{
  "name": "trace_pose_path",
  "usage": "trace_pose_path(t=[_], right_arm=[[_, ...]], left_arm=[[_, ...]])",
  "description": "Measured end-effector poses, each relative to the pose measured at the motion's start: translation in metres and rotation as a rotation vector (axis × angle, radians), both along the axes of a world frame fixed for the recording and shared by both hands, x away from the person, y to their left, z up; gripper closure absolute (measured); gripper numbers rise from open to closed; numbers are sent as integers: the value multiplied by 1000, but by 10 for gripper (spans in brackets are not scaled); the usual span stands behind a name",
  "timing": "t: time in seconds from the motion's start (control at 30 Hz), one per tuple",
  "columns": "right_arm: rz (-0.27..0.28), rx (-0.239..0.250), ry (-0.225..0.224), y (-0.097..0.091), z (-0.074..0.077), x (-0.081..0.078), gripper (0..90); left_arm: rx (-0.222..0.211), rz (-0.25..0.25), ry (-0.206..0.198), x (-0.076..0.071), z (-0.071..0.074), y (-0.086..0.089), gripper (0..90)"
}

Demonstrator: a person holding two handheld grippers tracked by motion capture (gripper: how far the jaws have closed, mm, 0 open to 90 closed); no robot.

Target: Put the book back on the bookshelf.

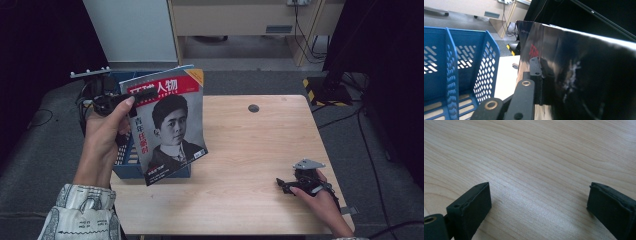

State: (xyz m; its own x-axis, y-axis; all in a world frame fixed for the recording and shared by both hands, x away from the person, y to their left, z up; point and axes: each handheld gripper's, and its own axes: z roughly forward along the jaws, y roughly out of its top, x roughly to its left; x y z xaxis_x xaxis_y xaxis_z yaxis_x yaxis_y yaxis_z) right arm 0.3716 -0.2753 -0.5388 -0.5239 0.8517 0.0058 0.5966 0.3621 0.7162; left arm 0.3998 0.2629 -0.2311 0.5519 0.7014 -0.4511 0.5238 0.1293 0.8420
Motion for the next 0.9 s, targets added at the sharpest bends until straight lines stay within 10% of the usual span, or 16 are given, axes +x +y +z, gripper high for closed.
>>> trace_pose_path(t=[0.9], right_arm=[[-2,1,0,0,0,0,57]], left_arm=[[-6,62,5,-2,-6,32,862]])
